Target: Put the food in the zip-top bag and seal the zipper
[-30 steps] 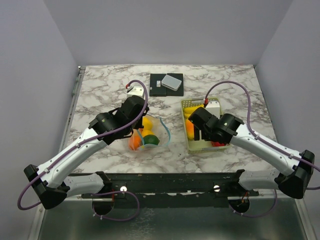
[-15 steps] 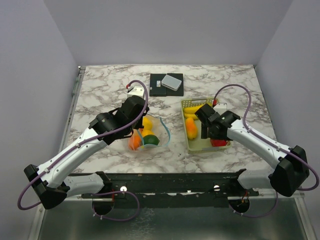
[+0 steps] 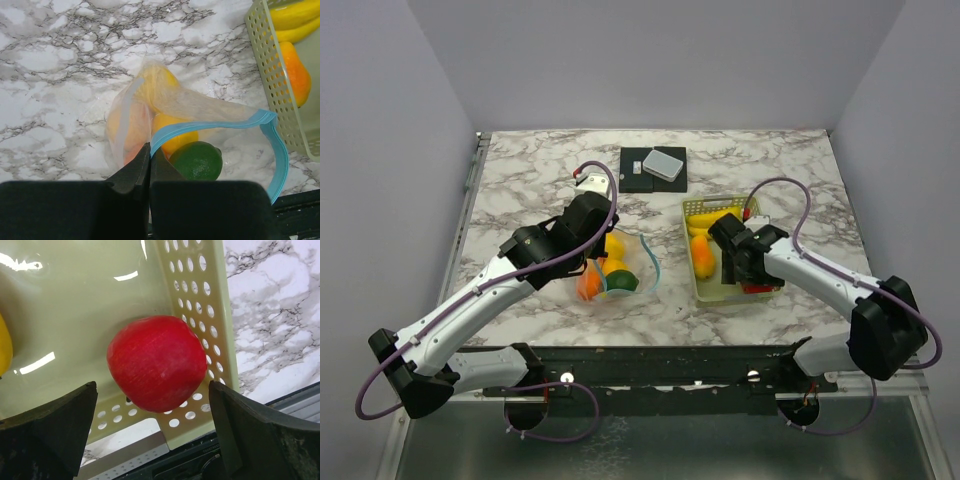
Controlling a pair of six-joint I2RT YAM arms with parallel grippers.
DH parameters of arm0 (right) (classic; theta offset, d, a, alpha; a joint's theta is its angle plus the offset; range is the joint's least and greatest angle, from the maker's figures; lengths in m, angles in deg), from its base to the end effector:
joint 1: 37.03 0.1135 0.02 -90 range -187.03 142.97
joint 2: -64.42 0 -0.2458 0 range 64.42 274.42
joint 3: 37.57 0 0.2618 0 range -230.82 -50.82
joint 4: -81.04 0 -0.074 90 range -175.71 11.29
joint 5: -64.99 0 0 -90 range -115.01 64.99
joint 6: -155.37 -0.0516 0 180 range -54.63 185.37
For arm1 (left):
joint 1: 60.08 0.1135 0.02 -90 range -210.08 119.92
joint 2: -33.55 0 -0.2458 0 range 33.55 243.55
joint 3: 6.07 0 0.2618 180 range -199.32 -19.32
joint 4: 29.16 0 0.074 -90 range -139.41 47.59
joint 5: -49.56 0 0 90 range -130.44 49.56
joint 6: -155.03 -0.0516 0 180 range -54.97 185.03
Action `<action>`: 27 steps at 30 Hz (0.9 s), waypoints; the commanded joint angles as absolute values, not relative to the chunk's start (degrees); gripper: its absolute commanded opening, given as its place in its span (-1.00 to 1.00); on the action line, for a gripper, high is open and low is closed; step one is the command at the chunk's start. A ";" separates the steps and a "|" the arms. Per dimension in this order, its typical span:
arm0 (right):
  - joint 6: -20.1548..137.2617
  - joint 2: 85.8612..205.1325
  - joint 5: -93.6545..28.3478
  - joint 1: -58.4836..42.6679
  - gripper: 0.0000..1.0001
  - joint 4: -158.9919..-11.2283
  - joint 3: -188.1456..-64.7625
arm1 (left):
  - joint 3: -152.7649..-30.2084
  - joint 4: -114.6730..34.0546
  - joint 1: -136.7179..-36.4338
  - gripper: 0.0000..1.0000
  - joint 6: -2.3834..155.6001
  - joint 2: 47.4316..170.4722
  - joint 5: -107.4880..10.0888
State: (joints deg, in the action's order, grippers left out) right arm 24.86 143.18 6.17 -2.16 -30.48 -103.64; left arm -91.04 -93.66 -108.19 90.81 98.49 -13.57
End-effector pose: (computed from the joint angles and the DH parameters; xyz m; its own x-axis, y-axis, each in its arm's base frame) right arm 0.2168 0.1185 0.1803 -0.8918 0.0560 -0.4490 0.2043 0.9352 -0.2892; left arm 0.1826 -0.1687 0.3417 -0.6163 0.1061 -0.7803 0.2006 0.9793 -0.0253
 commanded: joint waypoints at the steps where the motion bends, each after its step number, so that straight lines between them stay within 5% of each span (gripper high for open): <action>1: 25.13 144.33 5.39 -3.03 0.97 -33.19 -102.28 | -90.84 -92.34 -108.30 -1.00 90.25 98.22 -14.29; 17: 25.90 149.73 3.39 -5.01 0.85 -36.87 -102.54 | -90.33 -92.48 -108.28 -1.00 90.18 97.66 -14.09; 27: 27.23 147.90 1.66 -5.00 0.09 -36.27 -104.59 | -90.42 -92.55 -108.25 -1.00 90.00 97.42 -13.99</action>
